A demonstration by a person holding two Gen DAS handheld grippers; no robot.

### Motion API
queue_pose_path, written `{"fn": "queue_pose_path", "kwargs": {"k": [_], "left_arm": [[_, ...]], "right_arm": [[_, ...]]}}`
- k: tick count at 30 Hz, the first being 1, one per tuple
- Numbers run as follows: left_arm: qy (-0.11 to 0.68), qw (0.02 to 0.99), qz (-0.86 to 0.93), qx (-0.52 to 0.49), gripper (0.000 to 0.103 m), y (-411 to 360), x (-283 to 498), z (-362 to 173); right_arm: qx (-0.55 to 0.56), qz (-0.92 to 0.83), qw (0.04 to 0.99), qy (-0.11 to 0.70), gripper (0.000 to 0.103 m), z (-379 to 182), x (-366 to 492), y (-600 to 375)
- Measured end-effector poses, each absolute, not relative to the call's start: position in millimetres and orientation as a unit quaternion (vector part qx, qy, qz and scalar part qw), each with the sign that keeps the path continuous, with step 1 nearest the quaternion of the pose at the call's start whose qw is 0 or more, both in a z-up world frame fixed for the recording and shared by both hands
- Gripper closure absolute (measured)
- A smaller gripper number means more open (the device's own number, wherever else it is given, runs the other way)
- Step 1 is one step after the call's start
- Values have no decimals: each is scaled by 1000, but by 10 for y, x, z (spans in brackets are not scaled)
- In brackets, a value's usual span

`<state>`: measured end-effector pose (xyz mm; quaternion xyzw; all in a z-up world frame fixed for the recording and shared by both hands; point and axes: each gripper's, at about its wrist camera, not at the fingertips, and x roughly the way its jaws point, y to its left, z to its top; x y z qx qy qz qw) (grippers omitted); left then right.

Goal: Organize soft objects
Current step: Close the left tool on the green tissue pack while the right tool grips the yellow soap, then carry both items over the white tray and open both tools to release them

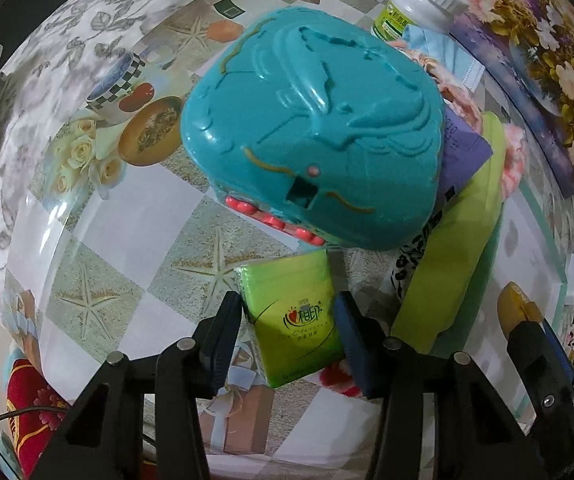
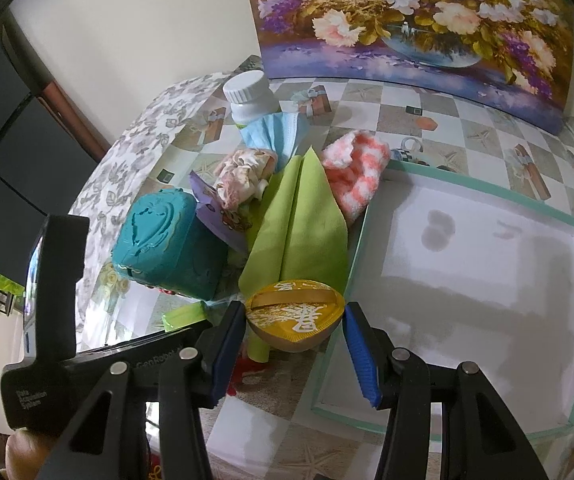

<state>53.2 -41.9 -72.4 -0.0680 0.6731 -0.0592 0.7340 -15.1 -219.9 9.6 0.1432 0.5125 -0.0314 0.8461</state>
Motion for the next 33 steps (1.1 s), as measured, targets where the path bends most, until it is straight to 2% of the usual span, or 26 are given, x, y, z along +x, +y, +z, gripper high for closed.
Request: {"fn": "queue_pose_path", "kwargs": {"k": [10,12,14,15,24,33], "left_arm": [[675,735,-61,-26,51,-672,473,-734],[676,734,-62,-19,56,-740,462,-732],[677,733,-65,-21,76,-780,452,-714],[680,730,-66,-24,78,-791,448,-709],[677,725,-74,-100,80,-653,422,-501],[639,751,-94,-137,81,-616,334,-68]], "right_arm": [[141,-32,845,514,50,90,-146,-2193],[141,-32,845,515,50,86,-144,-2193],[143,-32,845,515,50,84,-142,-2199],[144,-32,844,515,50,85,-142,-2203],[151,-34,844,514,50,91,-145,-2242],[176,-51,849,495,50,230,-213,-2426]]}}
